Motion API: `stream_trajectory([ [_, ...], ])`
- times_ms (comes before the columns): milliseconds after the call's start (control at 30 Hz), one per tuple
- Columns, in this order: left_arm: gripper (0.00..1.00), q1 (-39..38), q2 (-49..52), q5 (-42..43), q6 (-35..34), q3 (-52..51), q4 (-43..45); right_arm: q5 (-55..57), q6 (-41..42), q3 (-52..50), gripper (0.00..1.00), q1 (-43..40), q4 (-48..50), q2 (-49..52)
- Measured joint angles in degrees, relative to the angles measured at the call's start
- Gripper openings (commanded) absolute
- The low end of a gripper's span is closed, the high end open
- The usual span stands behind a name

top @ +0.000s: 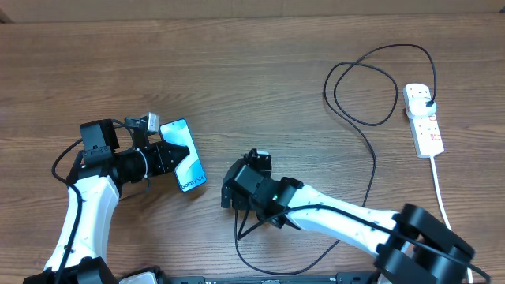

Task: Plug charger to phone and switch on socket
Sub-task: 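Lower the right gripper over the cable plug and close on it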

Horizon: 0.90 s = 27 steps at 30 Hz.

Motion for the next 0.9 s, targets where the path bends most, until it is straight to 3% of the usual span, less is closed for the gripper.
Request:
stream_trajectory([
  [133, 0.04, 0.0, 0.0, 0.0, 0.0, 0.0, 0.0, -1.27, 0.42, 0.0, 0.61, 0.0, 0.24, 3.5],
  [200, 0.04, 0.0, 0.0, 0.02, 0.02, -0.04, 0.0, -1.44, 0.74, 0.02, 0.53, 0.0, 0.44, 3.91],
  [567, 0.04, 0.0, 0.0, -0.02, 0.15, -0.11, 0.02, -2.51, 1.01, 0.04, 0.41, 0.72, 0.0, 4.17],
  [767, 0.04, 0.0, 0.0, 0.0, 0.15, -0.11, 0.02, -1.7, 0.83, 0.04, 0.42, 2.6, -0.87, 4.17],
  [900, 0.04, 0.0, 0.0, -0.02, 0.15, -0.11, 0.02, -1.44, -0.72, 3.26, 0.46, 2.1, -9.51, 4.46],
])
